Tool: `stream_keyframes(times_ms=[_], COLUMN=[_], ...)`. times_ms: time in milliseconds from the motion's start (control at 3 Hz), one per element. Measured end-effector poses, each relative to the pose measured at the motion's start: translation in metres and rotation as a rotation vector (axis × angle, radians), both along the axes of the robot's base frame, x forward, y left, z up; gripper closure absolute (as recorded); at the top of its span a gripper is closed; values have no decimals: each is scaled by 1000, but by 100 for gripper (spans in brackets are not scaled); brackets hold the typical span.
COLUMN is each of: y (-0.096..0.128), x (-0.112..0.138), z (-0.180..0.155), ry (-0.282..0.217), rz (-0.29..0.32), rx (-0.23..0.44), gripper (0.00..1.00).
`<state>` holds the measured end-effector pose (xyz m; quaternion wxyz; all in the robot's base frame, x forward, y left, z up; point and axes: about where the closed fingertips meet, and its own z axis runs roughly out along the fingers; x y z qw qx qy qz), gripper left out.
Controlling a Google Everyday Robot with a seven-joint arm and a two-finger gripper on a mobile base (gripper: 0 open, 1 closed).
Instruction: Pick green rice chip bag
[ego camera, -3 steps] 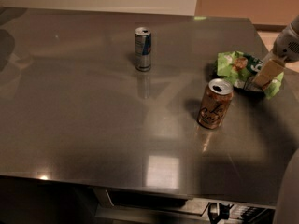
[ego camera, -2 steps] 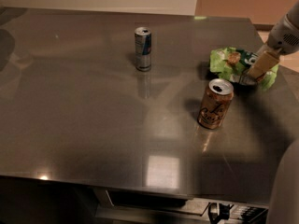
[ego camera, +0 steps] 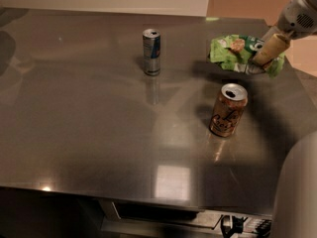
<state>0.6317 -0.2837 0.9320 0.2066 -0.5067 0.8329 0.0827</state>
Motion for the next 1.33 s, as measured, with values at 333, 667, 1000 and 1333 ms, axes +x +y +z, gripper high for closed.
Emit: stream_keyframes(times_ms=[333,667,1000,1333], y=[19,36,38,40], x=[6,9,21,30], z=[27,53,54,54], ry=[-50,-106,-139,-162], rz=[31,67,54,47], rx=[18,36,45,51], gripper=[100,100,100,100])
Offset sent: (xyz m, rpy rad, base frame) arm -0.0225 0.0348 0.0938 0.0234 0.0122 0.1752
